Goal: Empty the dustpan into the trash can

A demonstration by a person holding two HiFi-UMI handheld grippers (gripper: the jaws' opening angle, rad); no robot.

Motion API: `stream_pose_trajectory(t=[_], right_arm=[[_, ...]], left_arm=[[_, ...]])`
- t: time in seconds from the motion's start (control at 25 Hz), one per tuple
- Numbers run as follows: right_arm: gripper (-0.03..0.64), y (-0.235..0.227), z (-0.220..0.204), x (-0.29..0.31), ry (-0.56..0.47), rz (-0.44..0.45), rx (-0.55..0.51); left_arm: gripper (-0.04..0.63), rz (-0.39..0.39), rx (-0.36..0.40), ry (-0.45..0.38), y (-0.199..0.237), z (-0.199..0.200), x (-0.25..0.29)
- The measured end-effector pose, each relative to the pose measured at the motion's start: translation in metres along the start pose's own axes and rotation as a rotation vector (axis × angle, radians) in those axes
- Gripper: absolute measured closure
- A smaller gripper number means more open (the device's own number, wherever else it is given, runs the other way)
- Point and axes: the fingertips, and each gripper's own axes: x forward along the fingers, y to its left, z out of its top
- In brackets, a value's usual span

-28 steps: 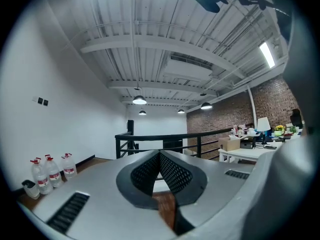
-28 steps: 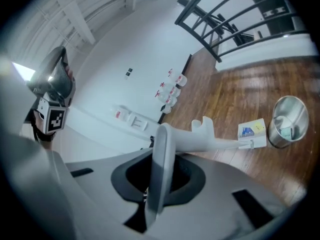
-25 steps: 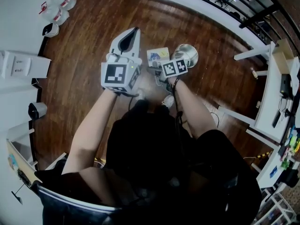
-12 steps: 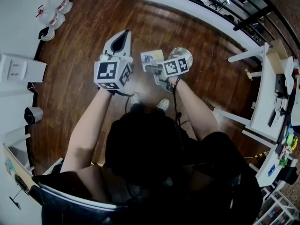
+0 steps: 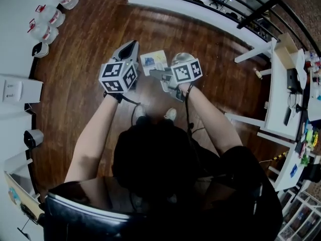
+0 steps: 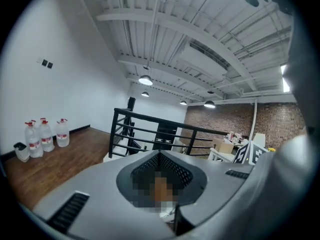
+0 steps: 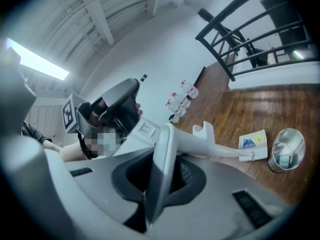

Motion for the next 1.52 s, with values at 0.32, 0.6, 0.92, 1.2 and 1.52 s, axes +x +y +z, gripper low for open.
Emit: stream_pose_trajectory(t=[0.32, 0.6, 0.92, 1.2, 1.52], right_arm=[[0.581, 0.032, 0.038, -0.043, -0.101, -0.017, -0.039], [0.580, 0.059, 0.053, -0.086, -0.163, -0.035, -0.084], [0.578, 0.088, 0.062, -0.118, -0.194, -0.068, -0.157], [0.577, 0.104, 0.068, -0.161, -0.264, -0.128, -0.191], [0.574, 0.118, 0.066, -0.204, -0.338, -0.224, -0.230]], left_arm=[[0.586, -0.107, -0.185, 0.123, -0.004, -0.044, 0.030], [0.479, -0.232, -0.289, 0.247, -0.042, -0.080, 0.063], [0.388, -0.268, -0.555, 0.322, -0.060, -0.112, 0.089], [0.342, -0.313, -0.819, 0.343, -0.080, -0.125, 0.109], [0.308, -0.429, -1.162, 0.395, -0.134, -0.138, 0.134]])
